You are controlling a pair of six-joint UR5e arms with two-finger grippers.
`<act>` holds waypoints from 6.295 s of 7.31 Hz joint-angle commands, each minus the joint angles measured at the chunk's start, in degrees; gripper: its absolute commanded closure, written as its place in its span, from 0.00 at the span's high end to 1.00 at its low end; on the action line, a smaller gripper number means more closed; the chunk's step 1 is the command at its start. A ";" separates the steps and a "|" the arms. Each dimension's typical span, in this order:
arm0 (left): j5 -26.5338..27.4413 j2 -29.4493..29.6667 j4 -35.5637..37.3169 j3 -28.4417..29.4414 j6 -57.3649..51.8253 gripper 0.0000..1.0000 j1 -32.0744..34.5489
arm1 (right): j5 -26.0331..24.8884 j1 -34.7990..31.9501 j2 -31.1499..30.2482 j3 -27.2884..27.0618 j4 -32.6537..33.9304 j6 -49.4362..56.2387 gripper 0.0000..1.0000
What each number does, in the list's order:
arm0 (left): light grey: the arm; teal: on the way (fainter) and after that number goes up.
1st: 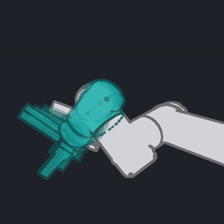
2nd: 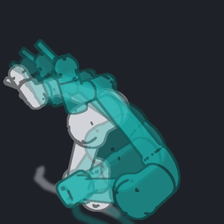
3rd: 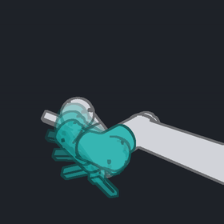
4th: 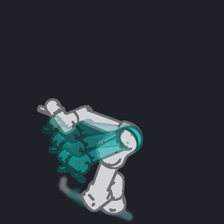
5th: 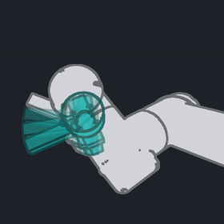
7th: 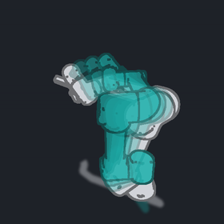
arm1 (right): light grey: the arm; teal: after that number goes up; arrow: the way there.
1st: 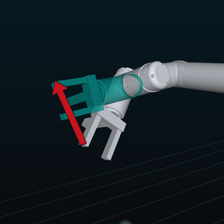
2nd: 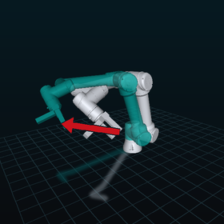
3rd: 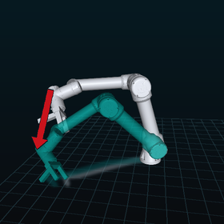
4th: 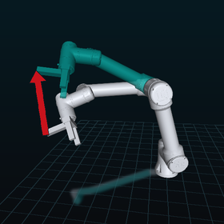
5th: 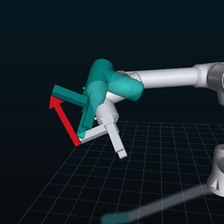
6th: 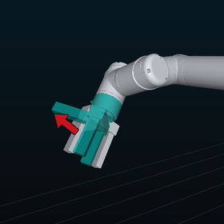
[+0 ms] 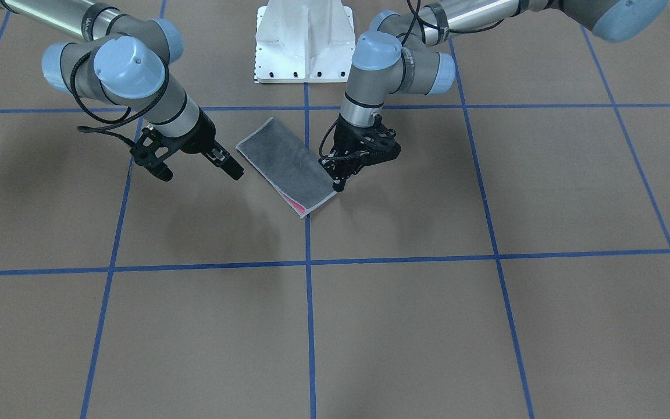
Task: Fold towel twice with both arms
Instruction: 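Grasp the strip end with the left gripper and drag it toward the robot, then release the strip with the left gripper while the right gripper withdraws, then grasp the strip's near end with the left gripper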
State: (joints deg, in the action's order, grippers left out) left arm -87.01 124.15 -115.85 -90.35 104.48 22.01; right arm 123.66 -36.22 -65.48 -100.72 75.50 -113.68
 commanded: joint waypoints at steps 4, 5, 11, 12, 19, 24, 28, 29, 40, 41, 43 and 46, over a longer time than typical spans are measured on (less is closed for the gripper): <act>-0.09 7.04 -0.69 6.91 -2.27 0.00 4.35 | -0.26 -0.35 -0.18 -0.09 -0.09 0.13 1.00; -0.09 8.81 -2.78 10.16 -2.18 0.00 5.06 | -1.92 -1.22 -0.18 -0.17 -0.09 0.30 1.00; -0.18 16.47 -10.88 24.43 -3.58 0.01 7.97 | -4.13 -2.37 -0.35 0.00 -0.18 1.01 1.00; -0.18 16.56 -10.89 24.35 -3.67 0.46 8.05 | -4.13 -2.37 -0.26 0.00 -0.18 1.01 1.00; -5.80 -0.44 -4.91 -3.12 -7.37 1.00 9.37 | -12.63 4.73 3.07 -0.09 -0.18 -3.36 1.00; -5.80 -11.03 -4.74 -14.94 -4.46 1.00 9.02 | -17.23 8.27 5.18 0.00 -0.26 -17.34 0.99; -5.36 -10.34 -4.30 -14.33 0.88 0.99 4.82 | -19.25 7.23 5.54 0.70 -0.18 -20.19 0.99; -5.19 -10.16 -4.03 -14.33 2.99 0.99 3.24 | -18.99 5.56 5.19 0.79 0.08 -16.69 0.99; -5.01 -0.58 -3.94 -2.20 7.93 0.57 -2.93 | -6.68 -8.87 0.70 5.89 0.00 5.75 0.99; -5.01 -0.58 -3.86 -2.20 7.93 0.56 -2.93 | -6.51 -8.87 0.70 5.89 0.00 5.75 0.99; -5.01 -0.23 -3.94 -1.68 7.93 0.52 -3.02 | -6.33 -8.96 0.53 5.89 0.00 5.75 0.99; -5.01 0.30 -3.86 -1.06 8.02 0.46 -3.02 | -6.24 -8.96 0.44 5.89 0.00 5.75 0.99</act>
State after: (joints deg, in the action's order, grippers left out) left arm -92.02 124.32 -119.72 -91.69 112.49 18.99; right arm 117.35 -45.14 -65.00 -94.83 75.50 -107.93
